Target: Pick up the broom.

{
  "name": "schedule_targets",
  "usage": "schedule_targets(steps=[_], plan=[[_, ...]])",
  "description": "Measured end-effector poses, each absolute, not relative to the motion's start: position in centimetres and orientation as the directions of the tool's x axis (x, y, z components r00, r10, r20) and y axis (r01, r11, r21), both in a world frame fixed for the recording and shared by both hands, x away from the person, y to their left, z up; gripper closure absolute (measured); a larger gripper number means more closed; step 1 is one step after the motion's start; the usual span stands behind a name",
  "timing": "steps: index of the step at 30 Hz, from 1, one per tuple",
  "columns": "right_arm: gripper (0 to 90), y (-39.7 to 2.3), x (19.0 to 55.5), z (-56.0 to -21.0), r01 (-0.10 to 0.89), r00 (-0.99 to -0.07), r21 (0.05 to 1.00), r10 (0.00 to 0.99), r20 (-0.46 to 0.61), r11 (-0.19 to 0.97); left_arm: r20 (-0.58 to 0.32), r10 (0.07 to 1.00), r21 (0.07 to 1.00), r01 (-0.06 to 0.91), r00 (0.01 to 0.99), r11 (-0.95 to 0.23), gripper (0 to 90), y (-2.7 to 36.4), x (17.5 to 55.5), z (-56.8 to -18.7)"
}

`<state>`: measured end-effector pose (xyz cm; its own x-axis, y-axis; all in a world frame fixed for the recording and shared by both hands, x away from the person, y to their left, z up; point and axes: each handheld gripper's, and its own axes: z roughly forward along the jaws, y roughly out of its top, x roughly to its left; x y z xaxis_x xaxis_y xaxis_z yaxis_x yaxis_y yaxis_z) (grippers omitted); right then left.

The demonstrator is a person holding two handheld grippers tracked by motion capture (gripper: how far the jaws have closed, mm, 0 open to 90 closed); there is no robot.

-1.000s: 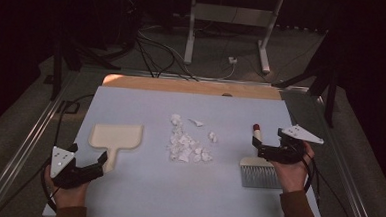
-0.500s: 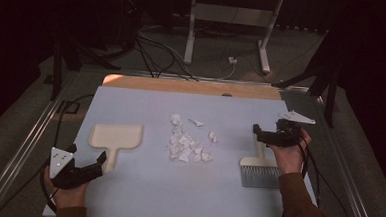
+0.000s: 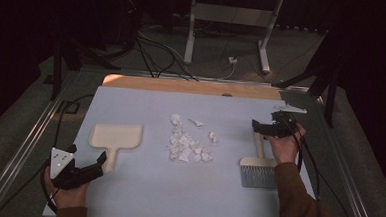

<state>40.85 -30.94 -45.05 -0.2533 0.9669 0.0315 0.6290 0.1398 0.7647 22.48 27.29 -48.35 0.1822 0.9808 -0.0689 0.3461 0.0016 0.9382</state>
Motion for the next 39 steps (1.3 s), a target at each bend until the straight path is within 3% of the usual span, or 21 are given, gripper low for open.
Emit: schedule_targets(steps=[19,21,22,24,25,26,28,30,39], plan=[[2.7,-30.9,44.7,-48.9,0.75,-0.195,0.652,0.979,0.053,0.115,-0.067,0.981,0.937,0.35,0.18,0.0,1.0,27.3,22.5,-48.4],[8.1,-30.8,45.0,-49.2,0.761,-0.192,0.638,0.98,0.05,0.117,-0.068,0.981,0.937,0.35,0.18,0.0,0.9,27.3,22.5,-48.4],[15.8,-30.8,45.1,-49.6,0.772,-0.188,0.625,0.981,0.05,0.117,-0.068,0.981,0.937,0.35,0.179,0.001,0.9,27.3,22.5,-48.5],[18.6,-30.7,45.2,-49.7,0.776,-0.18,0.62,0.983,0.042,0.116,-0.069,0.982,0.936,0.351,0.178,0.002,1.0,27.3,22.5,-48.5],[30.0,-30.7,45.3,-50.0,0.781,-0.18,0.615,0.982,0.048,0.113,-0.07,0.982,0.937,0.35,0.178,0.003,0.9,27.3,22.4,-48.4],[30.0,-30.7,45.3,-50.0,0.781,-0.18,0.615,0.982,0.048,0.113,-0.07,0.982,0.937,0.35,0.178,0.003,1.0,27.3,22.4,-48.4],[43.1,-30.5,45.5,-50.4,0.794,-0.158,0.6,0.986,0.05,0.097,-0.069,0.982,0.937,0.35,0.176,0.003,1.0,27.3,22.4,-48.4],[50.6,-30.2,45.6,-50.6,0.797,-0.171,0.592,0.985,0.036,0.117,-0.068,0.982,0.937,0.35,0.175,0.003,1.0,27.3,22.4,-48.4],[66.8,-29.2,45.6,-50.8,0.828,-0.13,0.548,0.991,-0.02,0.119,-0.072,0.984,0.938,0.346,0.166,0.01,1.0,27.5,22.2,-48.4]])
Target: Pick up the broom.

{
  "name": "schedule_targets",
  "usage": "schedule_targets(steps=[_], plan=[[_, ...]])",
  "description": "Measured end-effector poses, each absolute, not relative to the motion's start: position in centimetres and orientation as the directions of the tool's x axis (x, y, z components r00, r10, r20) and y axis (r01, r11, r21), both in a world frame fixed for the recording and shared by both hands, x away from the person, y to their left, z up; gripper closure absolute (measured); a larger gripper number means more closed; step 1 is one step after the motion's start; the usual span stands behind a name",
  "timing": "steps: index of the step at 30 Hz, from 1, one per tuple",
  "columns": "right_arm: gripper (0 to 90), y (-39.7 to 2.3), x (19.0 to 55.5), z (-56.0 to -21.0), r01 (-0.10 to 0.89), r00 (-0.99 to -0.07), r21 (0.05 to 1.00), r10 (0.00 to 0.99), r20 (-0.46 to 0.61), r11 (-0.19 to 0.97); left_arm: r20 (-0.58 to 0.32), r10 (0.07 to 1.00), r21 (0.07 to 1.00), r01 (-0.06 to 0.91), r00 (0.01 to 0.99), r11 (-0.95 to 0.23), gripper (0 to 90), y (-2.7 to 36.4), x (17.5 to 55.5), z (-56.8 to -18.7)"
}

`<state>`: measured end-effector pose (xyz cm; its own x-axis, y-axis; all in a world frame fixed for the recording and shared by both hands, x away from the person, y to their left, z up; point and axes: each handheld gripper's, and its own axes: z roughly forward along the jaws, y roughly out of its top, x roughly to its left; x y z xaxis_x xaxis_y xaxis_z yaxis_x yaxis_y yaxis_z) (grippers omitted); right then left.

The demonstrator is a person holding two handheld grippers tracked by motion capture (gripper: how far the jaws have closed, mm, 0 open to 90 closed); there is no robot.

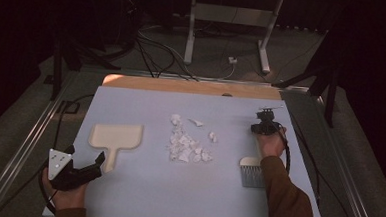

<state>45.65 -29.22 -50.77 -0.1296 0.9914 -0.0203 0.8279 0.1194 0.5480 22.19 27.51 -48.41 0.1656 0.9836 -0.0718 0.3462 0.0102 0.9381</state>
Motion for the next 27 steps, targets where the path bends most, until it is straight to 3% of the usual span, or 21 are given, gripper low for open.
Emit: schedule_targets(steps=[12,27], plan=[[70.5,-28.7,45.2,-50.3,0.812,-0.097,0.578,0.995,-0.01,0.085,-0.072,0.984,0.937,0.349,0.164,0.011,1.0,27.5,22.2,-48.5],[70.7,-27.9,43.4,-46.3,0.701,-0.175,0.704,0.984,0.016,0.114,-0.082,0.979,0.937,0.35,0.186,0.012,1.2,26.7,22.1,-48.3]])
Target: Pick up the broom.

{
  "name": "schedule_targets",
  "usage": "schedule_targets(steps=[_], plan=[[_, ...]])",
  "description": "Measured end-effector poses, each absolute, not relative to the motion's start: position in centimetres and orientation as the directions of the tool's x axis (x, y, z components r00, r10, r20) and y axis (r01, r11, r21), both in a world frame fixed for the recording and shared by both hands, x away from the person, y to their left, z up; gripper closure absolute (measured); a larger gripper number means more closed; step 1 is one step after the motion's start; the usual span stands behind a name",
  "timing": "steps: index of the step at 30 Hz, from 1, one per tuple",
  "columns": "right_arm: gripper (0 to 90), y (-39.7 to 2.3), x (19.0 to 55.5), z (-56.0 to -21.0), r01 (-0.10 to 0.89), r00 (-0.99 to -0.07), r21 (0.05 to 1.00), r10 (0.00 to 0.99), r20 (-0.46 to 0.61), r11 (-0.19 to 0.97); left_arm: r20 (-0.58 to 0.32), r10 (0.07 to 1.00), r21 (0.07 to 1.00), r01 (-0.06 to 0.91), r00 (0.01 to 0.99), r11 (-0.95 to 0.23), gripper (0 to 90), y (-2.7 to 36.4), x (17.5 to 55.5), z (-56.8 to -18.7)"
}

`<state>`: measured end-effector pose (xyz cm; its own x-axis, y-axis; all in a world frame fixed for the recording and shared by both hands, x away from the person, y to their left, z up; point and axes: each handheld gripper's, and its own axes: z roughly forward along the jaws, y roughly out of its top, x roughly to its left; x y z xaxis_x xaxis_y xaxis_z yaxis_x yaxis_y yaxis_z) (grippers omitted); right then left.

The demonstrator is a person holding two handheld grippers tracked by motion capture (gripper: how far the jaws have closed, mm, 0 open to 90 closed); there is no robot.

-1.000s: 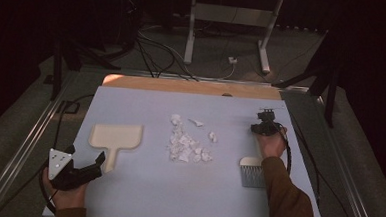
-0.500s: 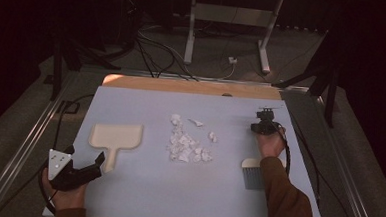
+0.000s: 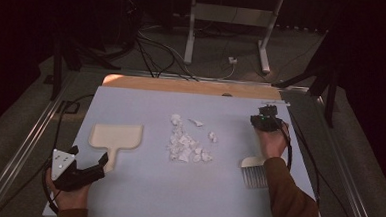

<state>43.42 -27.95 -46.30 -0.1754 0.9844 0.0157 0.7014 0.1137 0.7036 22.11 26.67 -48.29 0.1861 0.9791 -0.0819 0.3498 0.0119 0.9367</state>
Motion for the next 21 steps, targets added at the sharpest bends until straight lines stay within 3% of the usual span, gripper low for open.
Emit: schedule_targets(steps=[7,21], plan=[[70.8,-27.1,41.9,-44.3,0.637,-0.236,0.76,0.971,0.029,0.132,-0.092,0.971,0.941,0.339,0.22,0.012,1.2,25.2,22.2,-47.3],[71.0,-24.3,38.8,-40.6,0.486,-0.368,0.857,0.929,0.026,0.169,-0.082,0.915,0.947,0.317,0.394,-0.051,1.2,18.6,24.4,-45.4]])
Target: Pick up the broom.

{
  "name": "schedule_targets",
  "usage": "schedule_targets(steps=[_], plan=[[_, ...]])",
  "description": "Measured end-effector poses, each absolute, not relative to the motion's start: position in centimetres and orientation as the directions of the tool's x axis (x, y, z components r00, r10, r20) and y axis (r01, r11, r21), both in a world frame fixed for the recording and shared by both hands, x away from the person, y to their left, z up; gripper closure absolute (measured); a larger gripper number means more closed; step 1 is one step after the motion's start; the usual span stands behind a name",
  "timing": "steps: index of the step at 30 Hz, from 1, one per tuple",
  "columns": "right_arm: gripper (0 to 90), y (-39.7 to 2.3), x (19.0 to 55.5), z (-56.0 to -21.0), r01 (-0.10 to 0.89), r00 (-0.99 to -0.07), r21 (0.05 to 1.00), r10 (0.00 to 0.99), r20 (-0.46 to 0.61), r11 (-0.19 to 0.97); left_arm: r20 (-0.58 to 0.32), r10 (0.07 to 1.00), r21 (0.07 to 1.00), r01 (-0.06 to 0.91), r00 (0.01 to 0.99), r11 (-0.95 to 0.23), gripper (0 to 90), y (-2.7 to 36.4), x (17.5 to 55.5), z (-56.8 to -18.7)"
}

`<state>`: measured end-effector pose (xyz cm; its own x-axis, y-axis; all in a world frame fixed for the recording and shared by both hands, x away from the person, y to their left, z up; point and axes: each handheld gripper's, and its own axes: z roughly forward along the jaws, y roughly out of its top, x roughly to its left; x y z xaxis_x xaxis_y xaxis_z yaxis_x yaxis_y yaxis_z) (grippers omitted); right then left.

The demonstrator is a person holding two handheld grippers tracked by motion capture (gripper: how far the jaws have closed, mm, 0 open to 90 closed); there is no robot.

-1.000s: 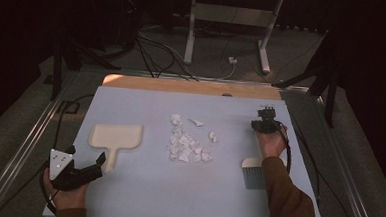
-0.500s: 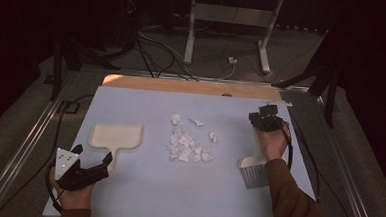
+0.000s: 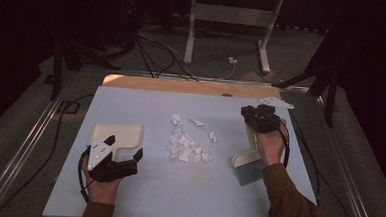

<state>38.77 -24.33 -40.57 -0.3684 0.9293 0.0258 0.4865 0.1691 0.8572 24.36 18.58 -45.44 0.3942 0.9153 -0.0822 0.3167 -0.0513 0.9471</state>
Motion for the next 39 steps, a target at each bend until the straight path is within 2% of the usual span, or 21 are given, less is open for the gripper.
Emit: schedule_targets(steps=[10,16,19,23,29,34,39], plan=[[71.0,-22.6,36.7,-38.9,0.416,-0.433,0.894,0.901,0.035,0.165,-0.064,0.841,0.941,0.312,0.537,-0.128,3.5,13.2,26.5,-45.2],[71.0,-22.0,35.4,-38.2,0.382,-0.459,0.911,0.888,0.041,0.156,-0.095,0.781,0.931,0.334,0.617,-0.151,5.0,9.5,27.3,-46.3],[71.1,-21.5,34.5,-37.7,0.367,-0.474,0.918,0.879,0.047,0.148,-0.144,0.741,0.922,0.36,0.656,-0.14,7.1,6.8,28.3,-46.8],[71.0,-21.1,34.2,-37.5,0.357,-0.485,0.923,0.873,0.055,0.141,-0.168,0.713,0.912,0.382,0.68,-0.15,7.7,4.7,29.1,-47.1],[71.0,-20.0,33.6,-37.2,0.349,-0.509,0.928,0.858,0.068,0.133,-0.171,0.648,0.887,0.403,0.742,-0.227,8.6,0.9,29.9,-47.8],[71.0,-19.7,33.2,-37.0,0.349,-0.523,0.929,0.849,0.081,0.127,-0.194,0.617,0.852,0.443,0.763,-0.28,21.5,-1.7,30.6,-49.2],[71.0,-19.8,33.1,-36.9,0.346,-0.528,0.93,0.845,0.085,0.123,-0.264,0.565,0.83,0.483,0.782,-0.28,50.0,-2.0,31.2,-49.7]])
